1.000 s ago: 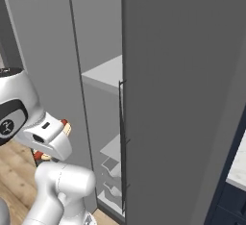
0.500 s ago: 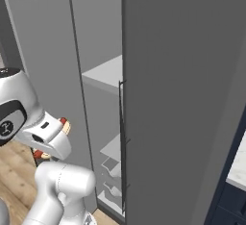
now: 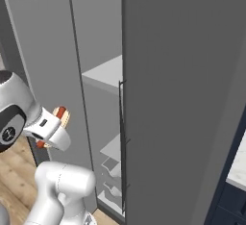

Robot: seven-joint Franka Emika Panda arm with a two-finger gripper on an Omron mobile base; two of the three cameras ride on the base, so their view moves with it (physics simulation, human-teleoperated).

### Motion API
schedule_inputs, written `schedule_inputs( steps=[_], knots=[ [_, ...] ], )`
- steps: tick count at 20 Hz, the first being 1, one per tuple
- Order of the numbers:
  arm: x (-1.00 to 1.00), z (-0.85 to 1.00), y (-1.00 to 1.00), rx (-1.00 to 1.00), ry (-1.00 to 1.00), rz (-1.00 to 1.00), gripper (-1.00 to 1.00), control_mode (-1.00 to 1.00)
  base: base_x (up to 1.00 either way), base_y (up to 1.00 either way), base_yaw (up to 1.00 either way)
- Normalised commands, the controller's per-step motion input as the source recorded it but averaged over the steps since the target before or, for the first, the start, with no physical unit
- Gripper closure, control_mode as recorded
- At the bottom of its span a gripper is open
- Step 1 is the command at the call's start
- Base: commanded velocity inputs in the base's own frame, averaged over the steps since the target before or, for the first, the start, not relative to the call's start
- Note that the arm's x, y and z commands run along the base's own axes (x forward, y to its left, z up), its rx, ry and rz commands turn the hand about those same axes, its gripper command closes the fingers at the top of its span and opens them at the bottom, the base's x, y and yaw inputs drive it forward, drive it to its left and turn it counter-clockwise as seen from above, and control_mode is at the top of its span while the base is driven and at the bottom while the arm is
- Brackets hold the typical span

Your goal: Store the hot dog in the freezer for long-term storage. Close the freezer door after placing the cooked food.

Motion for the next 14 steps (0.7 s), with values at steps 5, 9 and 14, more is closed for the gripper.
schedule_inputs(
  steps=[5,9,14],
  knots=[
    [0.5,0.26,0.03,0.07,0.0,-0.11,1.0,-1.0,0.0,0.0,0.0],
    [0.53,0.12,0.01,0.18,0.01,-0.18,1.0,-1.0,0.0,0.0,0.0],
    [0.56,0.06,0.16,0.06,0.01,-0.17,1.0,-1.0,0.0,0.0,0.0]
  ],
)
